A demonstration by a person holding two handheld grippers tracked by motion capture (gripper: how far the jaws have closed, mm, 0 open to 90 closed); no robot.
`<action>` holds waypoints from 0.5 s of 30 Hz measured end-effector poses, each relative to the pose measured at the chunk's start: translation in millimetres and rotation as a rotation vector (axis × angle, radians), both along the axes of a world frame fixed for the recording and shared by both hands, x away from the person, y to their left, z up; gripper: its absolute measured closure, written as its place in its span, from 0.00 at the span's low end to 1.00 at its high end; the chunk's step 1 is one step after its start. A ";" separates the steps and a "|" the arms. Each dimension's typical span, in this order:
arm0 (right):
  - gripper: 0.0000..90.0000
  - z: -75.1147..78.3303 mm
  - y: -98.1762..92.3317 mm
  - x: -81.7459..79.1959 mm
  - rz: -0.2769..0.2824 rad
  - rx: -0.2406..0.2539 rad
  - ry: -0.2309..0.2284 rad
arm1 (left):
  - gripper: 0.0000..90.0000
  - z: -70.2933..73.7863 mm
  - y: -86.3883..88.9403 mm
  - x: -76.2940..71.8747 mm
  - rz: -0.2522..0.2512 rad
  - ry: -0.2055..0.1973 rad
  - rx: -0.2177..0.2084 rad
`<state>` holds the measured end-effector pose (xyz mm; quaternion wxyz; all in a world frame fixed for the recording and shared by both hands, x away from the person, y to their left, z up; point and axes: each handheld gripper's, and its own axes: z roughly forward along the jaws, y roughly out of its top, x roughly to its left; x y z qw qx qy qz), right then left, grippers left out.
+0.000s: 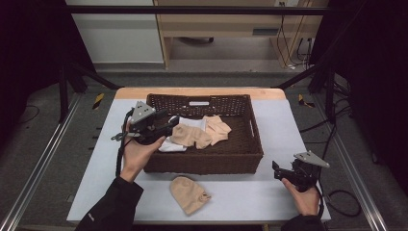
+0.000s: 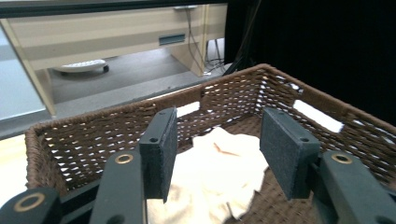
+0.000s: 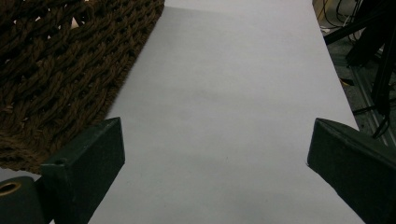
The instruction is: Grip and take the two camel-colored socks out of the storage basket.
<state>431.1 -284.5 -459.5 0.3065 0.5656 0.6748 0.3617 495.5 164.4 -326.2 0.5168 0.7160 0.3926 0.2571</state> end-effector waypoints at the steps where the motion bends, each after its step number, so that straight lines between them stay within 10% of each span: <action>1: 0.05 0.0 0.0 0.0 0.000 0.000 0.000 | 0.52 0.0 0.0 0.0 0.000 0.000 0.000; 15: 0.05 -1.0 0.0 1.2 -0.001 -0.001 0.006 | 0.52 -35.1 7.0 63.6 0.116 0.072 0.051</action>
